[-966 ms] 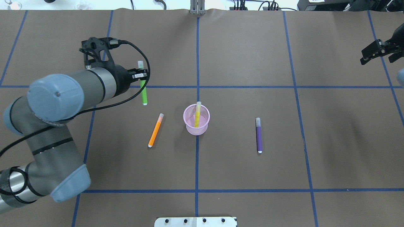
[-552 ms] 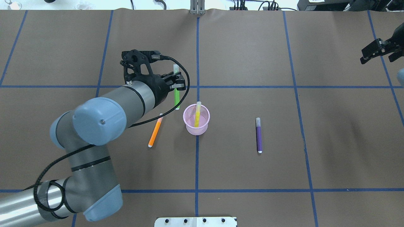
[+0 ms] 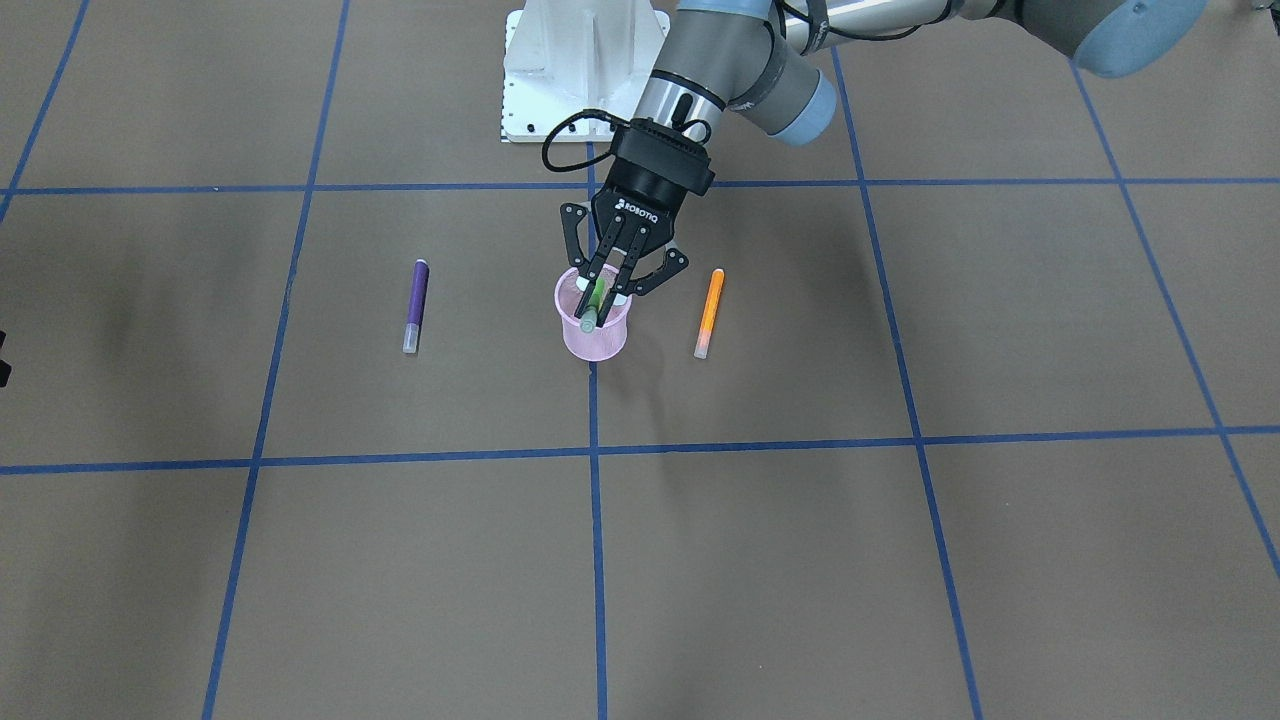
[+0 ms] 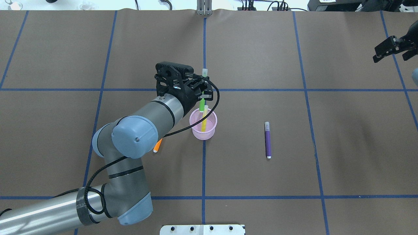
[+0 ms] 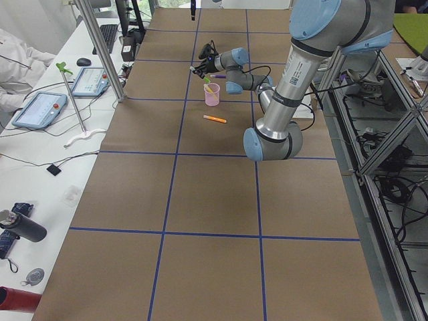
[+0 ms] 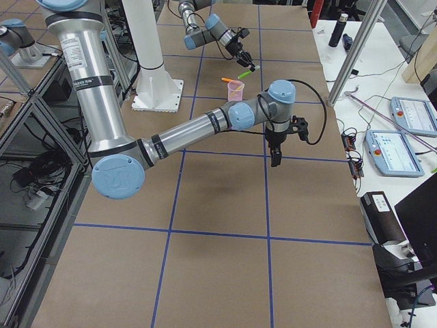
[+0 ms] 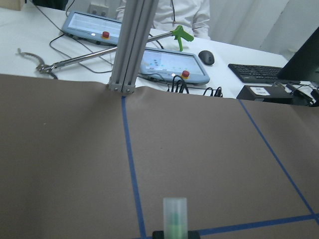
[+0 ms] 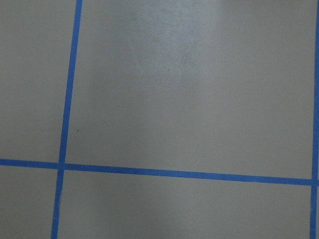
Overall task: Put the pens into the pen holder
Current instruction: 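Lower the green marker into the cup and open the left gripper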
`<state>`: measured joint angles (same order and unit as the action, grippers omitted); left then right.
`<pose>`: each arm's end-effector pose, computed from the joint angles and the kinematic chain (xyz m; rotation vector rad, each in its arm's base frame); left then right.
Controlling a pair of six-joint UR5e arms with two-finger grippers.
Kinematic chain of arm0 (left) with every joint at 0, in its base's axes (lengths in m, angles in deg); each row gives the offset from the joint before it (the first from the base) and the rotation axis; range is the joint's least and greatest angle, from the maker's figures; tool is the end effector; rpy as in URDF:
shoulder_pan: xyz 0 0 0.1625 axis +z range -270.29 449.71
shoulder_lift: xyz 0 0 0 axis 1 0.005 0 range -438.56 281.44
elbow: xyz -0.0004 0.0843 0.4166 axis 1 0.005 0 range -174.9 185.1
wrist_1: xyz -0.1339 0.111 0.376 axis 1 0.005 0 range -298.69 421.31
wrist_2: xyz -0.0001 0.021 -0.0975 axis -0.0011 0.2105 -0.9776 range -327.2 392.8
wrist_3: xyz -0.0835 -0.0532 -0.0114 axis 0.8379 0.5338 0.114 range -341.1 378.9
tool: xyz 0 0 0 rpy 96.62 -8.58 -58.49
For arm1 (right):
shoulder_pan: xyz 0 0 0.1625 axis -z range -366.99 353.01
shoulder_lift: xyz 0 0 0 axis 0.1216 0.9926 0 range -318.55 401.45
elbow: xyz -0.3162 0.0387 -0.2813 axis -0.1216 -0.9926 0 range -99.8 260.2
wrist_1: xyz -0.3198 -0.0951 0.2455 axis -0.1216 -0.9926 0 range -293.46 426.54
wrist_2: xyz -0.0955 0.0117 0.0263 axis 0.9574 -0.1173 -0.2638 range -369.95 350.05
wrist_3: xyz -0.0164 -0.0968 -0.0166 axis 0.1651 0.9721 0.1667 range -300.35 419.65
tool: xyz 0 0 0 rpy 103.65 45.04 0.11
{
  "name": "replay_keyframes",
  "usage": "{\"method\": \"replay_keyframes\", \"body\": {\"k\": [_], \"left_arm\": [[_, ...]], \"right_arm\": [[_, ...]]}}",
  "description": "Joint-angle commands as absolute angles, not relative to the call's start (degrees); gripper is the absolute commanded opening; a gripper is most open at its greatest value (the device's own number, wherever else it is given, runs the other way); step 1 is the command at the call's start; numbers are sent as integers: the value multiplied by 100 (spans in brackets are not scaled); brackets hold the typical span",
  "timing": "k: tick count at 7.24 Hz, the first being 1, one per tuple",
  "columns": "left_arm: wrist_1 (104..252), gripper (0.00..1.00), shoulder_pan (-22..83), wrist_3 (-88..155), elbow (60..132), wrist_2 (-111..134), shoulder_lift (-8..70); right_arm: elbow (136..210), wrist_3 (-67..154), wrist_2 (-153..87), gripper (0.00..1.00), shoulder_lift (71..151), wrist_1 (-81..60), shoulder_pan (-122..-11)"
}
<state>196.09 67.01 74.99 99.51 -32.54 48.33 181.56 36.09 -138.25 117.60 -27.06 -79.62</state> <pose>0.5294 -0.4111 0.1502 1.0007 1.1320 -0.1663 -0.1042 -0.5731 0.4440 0.1091 -0.7450 -0.0228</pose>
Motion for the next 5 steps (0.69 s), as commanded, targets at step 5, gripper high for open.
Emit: {"method": "replay_keyframes", "body": {"k": [5], "left_arm": [[20217,5,7072,7392,9521,-2962,4792]], "right_arm": [[18207,3610,-13819,100,11748,-2706,-7967]]}}
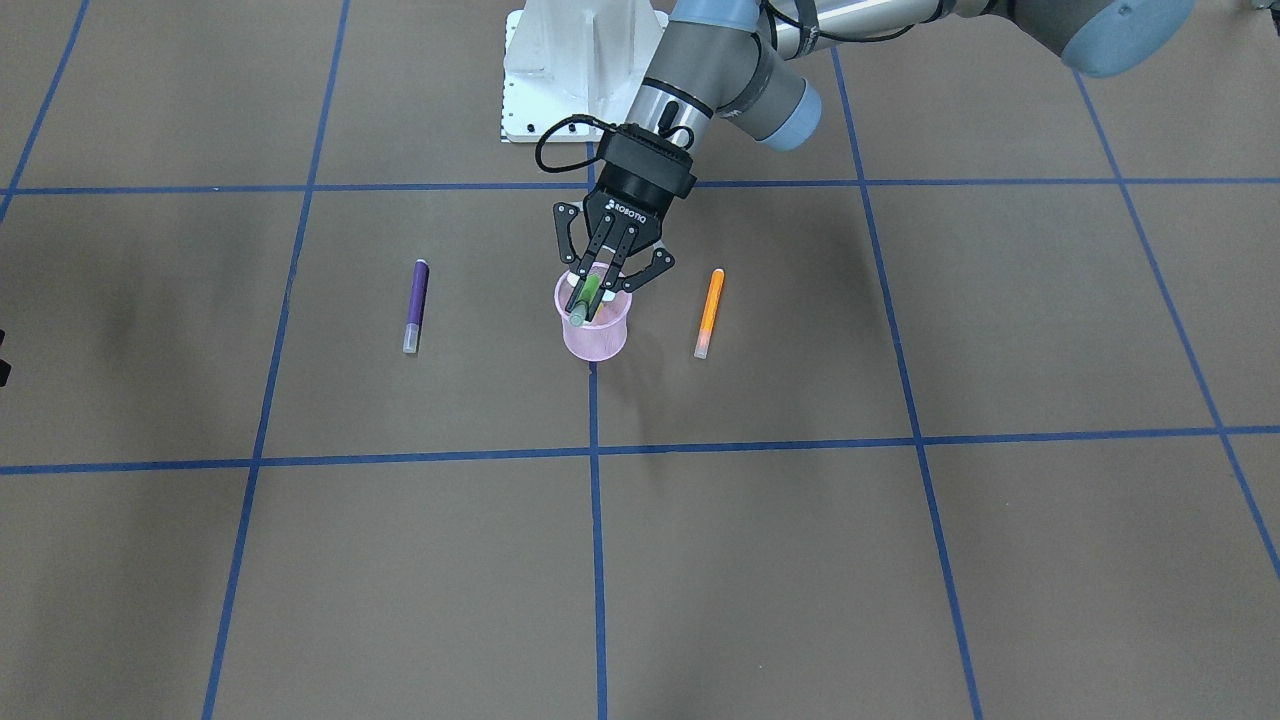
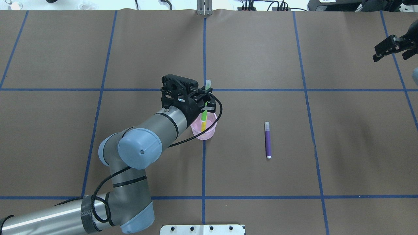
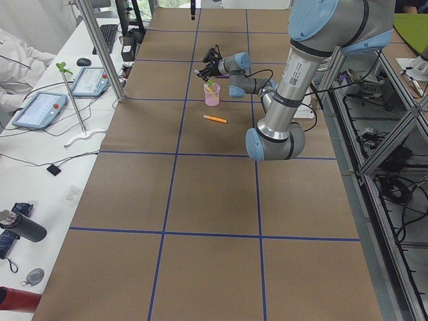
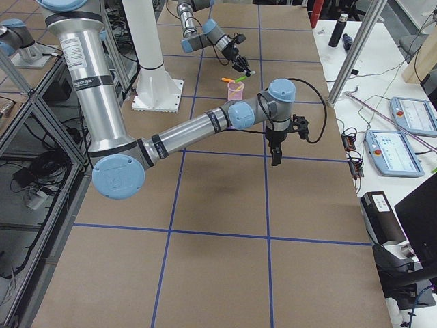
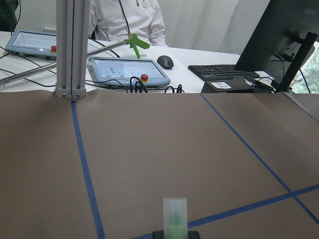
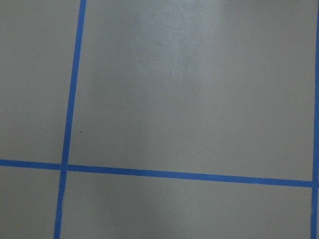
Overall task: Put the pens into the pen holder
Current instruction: 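Lower the green marker into the cup and open the left gripper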
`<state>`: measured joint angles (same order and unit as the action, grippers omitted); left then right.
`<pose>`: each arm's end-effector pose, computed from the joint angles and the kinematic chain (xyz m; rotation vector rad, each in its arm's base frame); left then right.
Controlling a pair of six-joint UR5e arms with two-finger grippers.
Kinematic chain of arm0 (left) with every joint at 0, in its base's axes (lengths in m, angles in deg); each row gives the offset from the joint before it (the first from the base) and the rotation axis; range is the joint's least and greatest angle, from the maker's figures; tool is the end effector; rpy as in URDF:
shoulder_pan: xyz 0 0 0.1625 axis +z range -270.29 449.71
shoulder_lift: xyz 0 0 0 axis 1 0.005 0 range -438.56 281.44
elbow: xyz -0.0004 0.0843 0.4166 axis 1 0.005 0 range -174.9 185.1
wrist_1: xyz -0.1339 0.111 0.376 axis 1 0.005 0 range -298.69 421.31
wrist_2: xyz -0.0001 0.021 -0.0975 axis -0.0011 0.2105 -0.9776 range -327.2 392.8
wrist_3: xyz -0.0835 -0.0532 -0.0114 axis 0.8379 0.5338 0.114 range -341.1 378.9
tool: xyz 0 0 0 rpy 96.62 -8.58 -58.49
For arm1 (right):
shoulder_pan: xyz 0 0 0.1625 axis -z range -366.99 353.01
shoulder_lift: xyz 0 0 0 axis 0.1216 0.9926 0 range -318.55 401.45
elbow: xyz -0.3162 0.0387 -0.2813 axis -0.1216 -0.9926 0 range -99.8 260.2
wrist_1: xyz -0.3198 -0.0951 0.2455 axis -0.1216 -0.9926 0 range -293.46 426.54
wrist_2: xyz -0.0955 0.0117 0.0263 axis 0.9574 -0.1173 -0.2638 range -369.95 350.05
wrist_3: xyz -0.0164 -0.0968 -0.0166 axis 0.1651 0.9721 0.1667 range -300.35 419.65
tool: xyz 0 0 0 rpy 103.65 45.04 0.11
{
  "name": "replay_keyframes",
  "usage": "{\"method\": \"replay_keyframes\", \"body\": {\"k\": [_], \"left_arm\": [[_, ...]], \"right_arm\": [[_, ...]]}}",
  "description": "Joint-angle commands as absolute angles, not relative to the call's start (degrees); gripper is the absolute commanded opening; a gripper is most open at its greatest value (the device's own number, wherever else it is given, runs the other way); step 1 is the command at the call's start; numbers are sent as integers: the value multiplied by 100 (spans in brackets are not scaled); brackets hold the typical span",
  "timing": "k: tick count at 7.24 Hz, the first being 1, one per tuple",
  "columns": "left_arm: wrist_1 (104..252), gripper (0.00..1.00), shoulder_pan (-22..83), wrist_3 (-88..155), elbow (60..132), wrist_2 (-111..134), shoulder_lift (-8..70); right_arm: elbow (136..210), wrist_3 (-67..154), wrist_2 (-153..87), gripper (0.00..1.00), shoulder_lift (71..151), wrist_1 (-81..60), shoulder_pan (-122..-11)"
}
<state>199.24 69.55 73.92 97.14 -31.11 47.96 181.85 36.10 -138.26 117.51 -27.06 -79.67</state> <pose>0.5539 -0.3921 0.1655 1.0036 1.1381 -0.1366 -0.1036 -0.5729 0.4407 0.1155 -0.7471 -0.0245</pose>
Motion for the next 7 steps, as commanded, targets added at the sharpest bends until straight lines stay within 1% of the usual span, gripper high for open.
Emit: {"method": "replay_keyframes", "body": {"k": [1,2,3,4,5,7], "left_arm": [[20455,16,7125,7400,9388,-2865,4792],[20466,40,7143,7409,9387,-2855,4792],[20475,63,7143,7418,9387,-2855,4792],[20475,100,7143,7444,9387,-2855,4809],[20492,100,7143,7471,9448,-2864,4809],[20353,100,7091,7384,9824,-3021,4766]], "right_arm": [[18216,3610,-13819,100,11739,-2706,-7967],[18216,3592,-13827,100,11686,-2706,-7976],[18355,3575,-13827,100,11642,-2576,-7967],[18356,3235,-13836,100,11625,-2279,-7976],[18356,2884,-13836,100,11616,-1962,-7967],[18374,2880,-13854,100,11633,-1399,-7967]]}}
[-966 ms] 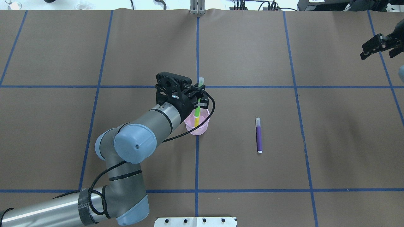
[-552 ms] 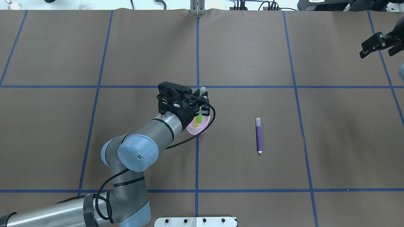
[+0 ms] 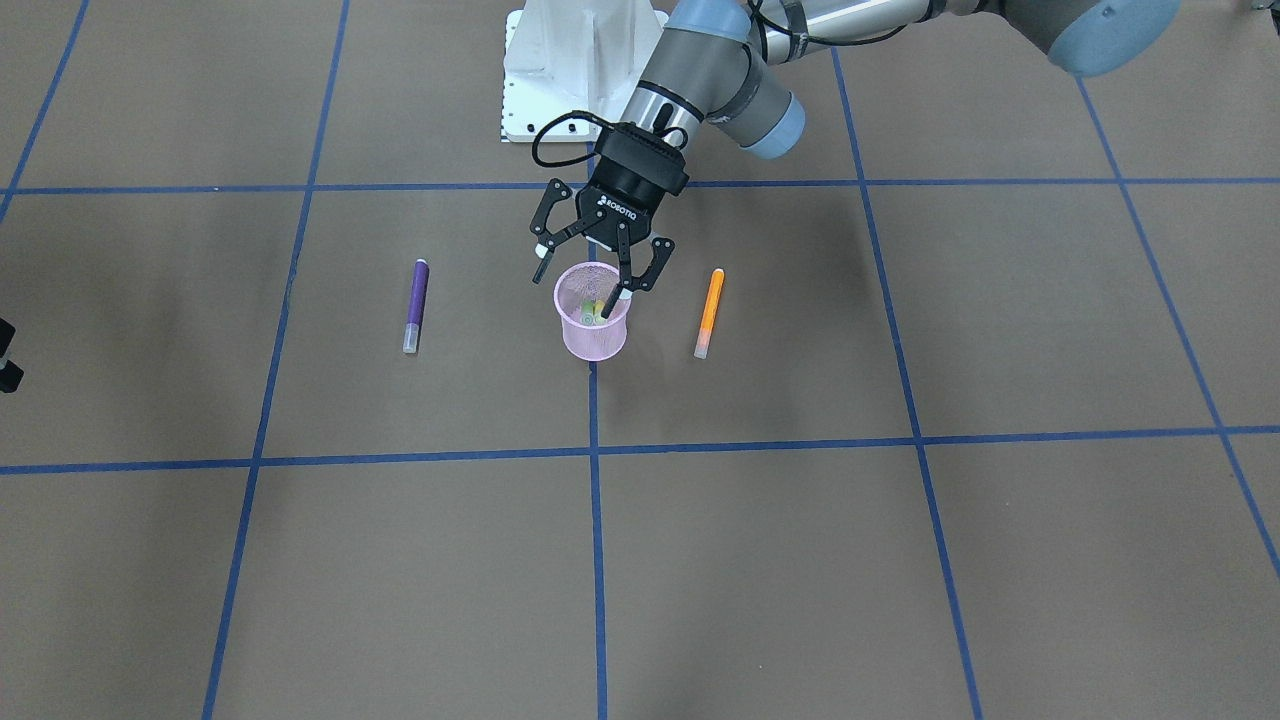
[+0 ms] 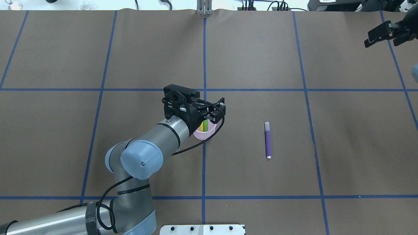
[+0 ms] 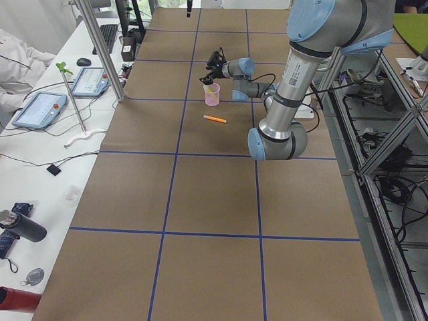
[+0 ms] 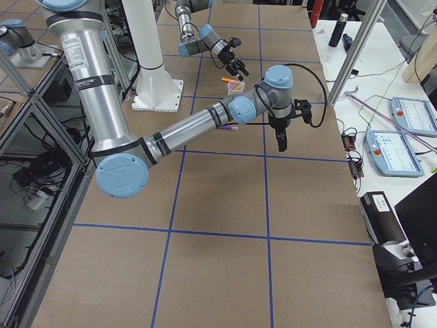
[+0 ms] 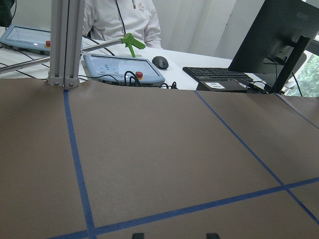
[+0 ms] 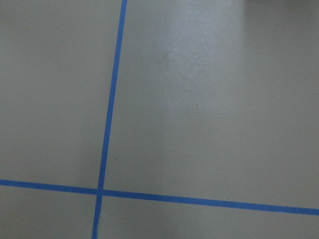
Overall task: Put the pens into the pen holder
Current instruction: 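Withdraw the left gripper while the right gripper moves to the purple marker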
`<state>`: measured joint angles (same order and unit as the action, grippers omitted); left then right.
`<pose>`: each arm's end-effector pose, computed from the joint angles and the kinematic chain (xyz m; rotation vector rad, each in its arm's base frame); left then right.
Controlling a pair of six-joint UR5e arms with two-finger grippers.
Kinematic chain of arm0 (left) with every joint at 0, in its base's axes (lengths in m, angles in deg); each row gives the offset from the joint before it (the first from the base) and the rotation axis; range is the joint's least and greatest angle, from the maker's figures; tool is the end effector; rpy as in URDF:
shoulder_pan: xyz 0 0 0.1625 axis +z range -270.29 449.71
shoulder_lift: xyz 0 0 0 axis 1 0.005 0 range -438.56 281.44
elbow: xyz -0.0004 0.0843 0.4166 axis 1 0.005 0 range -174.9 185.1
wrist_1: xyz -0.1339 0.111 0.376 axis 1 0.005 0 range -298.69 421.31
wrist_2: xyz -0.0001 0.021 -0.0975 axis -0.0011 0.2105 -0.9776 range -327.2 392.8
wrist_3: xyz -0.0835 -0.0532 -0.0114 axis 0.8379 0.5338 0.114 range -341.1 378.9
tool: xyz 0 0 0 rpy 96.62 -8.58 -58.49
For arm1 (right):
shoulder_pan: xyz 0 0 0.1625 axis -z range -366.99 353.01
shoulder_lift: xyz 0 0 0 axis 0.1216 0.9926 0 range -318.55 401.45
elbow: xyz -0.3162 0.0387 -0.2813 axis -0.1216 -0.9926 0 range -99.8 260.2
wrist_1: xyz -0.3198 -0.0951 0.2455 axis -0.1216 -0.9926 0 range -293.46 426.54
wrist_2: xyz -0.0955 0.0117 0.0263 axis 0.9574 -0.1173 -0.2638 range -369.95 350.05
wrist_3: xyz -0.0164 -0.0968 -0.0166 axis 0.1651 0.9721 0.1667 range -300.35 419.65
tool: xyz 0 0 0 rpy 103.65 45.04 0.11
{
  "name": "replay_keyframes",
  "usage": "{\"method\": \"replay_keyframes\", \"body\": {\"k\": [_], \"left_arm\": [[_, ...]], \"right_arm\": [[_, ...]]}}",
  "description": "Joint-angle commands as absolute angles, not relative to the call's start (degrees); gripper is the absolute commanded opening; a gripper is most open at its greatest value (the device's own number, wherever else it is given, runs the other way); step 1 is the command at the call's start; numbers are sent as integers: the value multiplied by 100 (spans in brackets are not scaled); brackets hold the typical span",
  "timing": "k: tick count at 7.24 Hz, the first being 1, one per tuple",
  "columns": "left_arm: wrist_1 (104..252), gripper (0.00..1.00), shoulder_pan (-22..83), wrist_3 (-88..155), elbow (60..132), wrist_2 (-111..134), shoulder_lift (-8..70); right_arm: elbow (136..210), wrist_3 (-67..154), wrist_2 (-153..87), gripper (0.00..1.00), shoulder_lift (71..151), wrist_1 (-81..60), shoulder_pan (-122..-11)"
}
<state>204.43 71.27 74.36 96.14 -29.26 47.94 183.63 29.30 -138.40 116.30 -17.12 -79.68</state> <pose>0.5604 -0.3766 0.1644 1.0242 1.2076 -0.1660 -0.1049 -0.5767 0.3920 0.2731 -0.8297 0.0088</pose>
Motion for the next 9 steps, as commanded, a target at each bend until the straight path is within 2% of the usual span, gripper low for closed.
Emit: {"method": "replay_keyframes", "body": {"k": [1,2,5,7,9], "left_arm": [[20056,100,6942,7383,10018,-3448,4635],[19461,100,6689,7383,10402,-4044,4329],[17632,100,5364,7383,11301,-6616,3371],[17548,100,4536,7366,11416,-7511,2564],[17365,100,4018,6203,11461,-7976,1912]], "right_arm": [[18322,2993,-13836,100,11546,-1397,-7689],[18295,2925,-13801,100,11267,-1397,-7529],[18444,2401,-13618,100,11238,-1388,-7099],[18759,903,-12803,100,11246,-1397,-6310],[19102,-7,-12196,100,11325,-1423,-5563]]}}
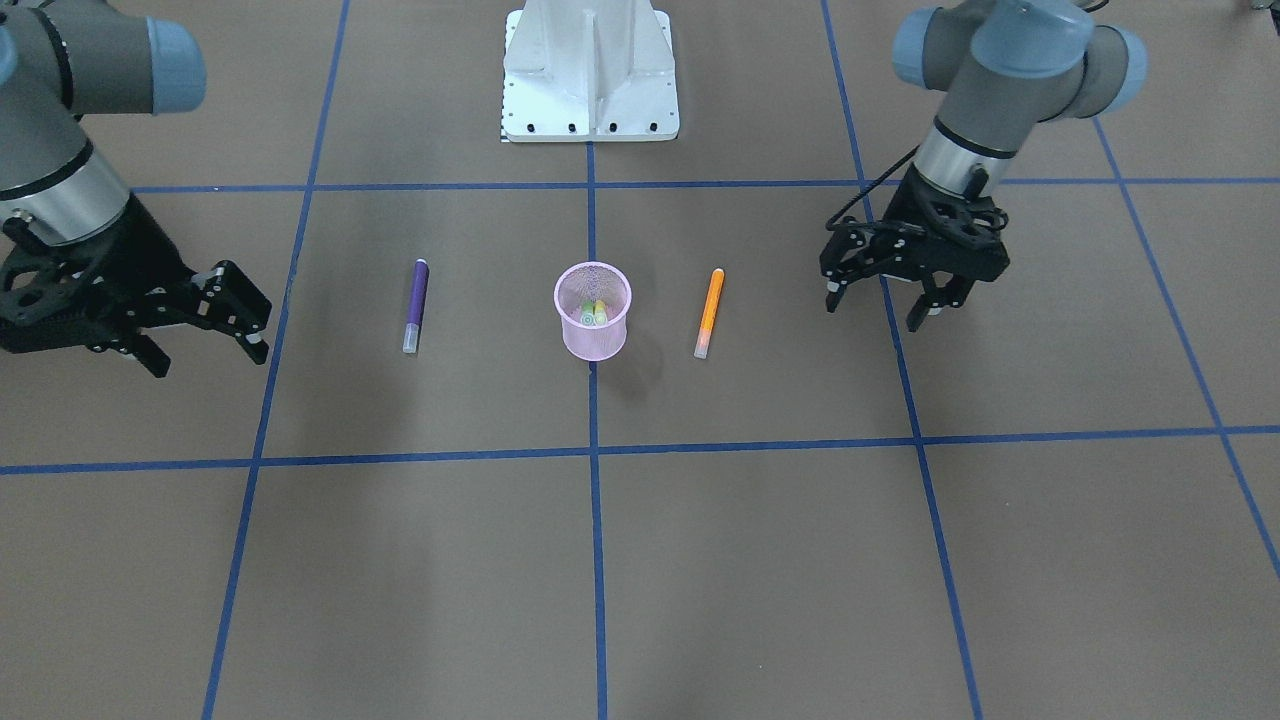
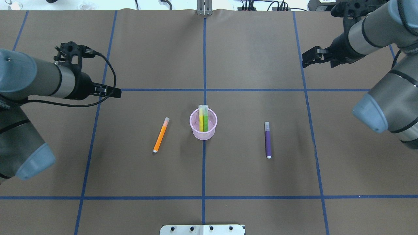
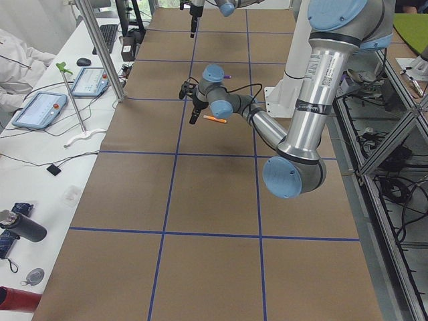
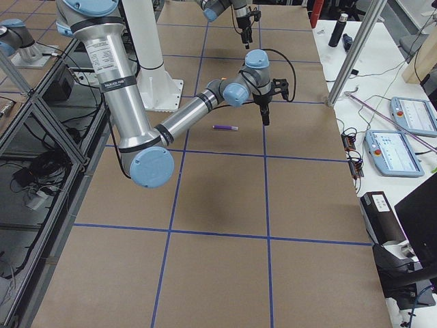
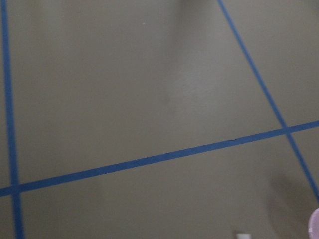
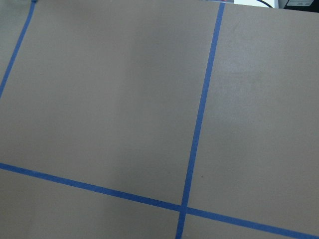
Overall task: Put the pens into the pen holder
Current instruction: 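Withdraw the left gripper while the right gripper moves to the purple marker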
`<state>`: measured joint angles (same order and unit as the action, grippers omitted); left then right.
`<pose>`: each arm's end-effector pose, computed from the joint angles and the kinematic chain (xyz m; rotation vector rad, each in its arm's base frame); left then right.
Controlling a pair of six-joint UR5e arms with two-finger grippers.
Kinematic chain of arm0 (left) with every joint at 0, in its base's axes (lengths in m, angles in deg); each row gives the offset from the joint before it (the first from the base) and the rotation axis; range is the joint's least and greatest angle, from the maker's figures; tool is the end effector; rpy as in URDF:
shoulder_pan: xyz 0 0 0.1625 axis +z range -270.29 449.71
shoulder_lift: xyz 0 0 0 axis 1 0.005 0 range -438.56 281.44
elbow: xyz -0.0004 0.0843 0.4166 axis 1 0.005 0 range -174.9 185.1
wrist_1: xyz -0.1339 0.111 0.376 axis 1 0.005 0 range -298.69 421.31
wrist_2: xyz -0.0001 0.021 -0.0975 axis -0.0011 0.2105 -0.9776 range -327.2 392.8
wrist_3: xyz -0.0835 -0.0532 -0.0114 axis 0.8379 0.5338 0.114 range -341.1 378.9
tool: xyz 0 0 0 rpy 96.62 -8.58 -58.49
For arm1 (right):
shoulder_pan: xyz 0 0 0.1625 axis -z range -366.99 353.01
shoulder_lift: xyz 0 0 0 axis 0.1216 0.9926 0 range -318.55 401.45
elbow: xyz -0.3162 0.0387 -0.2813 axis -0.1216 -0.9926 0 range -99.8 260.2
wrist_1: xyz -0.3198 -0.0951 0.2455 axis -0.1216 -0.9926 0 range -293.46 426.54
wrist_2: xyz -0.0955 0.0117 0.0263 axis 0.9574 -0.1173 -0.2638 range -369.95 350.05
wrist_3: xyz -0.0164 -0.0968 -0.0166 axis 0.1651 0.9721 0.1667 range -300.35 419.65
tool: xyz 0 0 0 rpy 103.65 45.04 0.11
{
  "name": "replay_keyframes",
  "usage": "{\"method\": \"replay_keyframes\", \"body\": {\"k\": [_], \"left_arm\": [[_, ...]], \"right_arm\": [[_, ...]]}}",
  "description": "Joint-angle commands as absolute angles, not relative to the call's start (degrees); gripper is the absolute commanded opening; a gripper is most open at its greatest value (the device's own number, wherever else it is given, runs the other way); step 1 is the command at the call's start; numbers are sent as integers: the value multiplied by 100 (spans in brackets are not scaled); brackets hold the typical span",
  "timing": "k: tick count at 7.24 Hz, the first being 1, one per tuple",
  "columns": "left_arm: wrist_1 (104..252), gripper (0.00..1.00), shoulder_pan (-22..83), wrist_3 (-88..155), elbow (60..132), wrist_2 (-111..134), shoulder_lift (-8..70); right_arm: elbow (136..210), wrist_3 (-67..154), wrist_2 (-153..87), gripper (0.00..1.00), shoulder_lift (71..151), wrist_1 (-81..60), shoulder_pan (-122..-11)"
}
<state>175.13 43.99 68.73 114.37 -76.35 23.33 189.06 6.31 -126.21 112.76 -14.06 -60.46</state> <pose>0.3172 -0.4694 0.3478 0.4215 0.9048 0.0715 -0.2737 -0.5196 0.3142 0.2641 -0.8732 0.0854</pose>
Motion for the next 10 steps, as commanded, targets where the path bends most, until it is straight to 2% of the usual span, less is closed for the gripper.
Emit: {"method": "replay_keyframes", "body": {"k": [1,5,8,9,10], "left_arm": [[16998,100,3692,5683,11478,-8014,1770],[16959,100,3346,4966,11496,-8032,1601],[16968,100,3346,4975,11566,-8014,1601],[16977,100,3346,4983,11575,-7997,1601],[16986,100,3346,5018,11610,-7979,1601]], "right_arm": [[19103,-368,-11714,100,11326,-1432,-5150],[18972,-1443,-9884,99,11334,-1397,-3549],[18875,-1743,-9889,92,11378,-1388,-3309],[18857,-1490,-10464,92,11352,-1423,-3326],[18657,-1079,-11270,98,11317,-1440,-3614]]}}
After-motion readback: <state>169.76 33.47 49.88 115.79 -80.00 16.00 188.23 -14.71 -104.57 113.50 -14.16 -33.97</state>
